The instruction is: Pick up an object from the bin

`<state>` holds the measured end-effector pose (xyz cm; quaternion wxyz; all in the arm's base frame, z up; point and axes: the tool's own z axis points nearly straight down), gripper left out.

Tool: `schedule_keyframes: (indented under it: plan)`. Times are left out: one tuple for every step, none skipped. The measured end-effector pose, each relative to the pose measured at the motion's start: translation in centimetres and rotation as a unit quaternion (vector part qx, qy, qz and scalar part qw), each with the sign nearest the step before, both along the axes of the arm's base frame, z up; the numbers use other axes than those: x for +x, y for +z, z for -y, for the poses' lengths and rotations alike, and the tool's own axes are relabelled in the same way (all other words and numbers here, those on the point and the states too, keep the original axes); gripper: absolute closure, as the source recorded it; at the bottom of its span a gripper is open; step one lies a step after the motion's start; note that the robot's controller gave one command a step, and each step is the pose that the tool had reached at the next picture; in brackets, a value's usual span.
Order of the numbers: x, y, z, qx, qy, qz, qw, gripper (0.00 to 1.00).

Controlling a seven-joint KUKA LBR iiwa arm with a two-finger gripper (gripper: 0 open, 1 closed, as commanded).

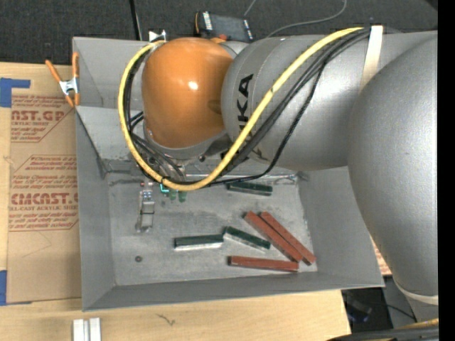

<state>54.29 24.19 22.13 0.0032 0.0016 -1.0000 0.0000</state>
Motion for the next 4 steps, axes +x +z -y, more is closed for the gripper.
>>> schedule_keyframes:
  plan:
    - [-1.7, -10.2, 8.3, -0.002, 0.030, -0.0009, 0.9996, 0.00]
    - [-3.6, -15.4, 13.6, 0.000, 0.086, 0.0006, 0.9963, 0.00]
    - [-3.4, -15.1, 13.4, 0.001, 0.087, 0.0029, 0.9962, 1.00]
    - [-3.7, -2.5, 16.1, 0.000, 0.045, 0.0074, 0.9990, 1.00]
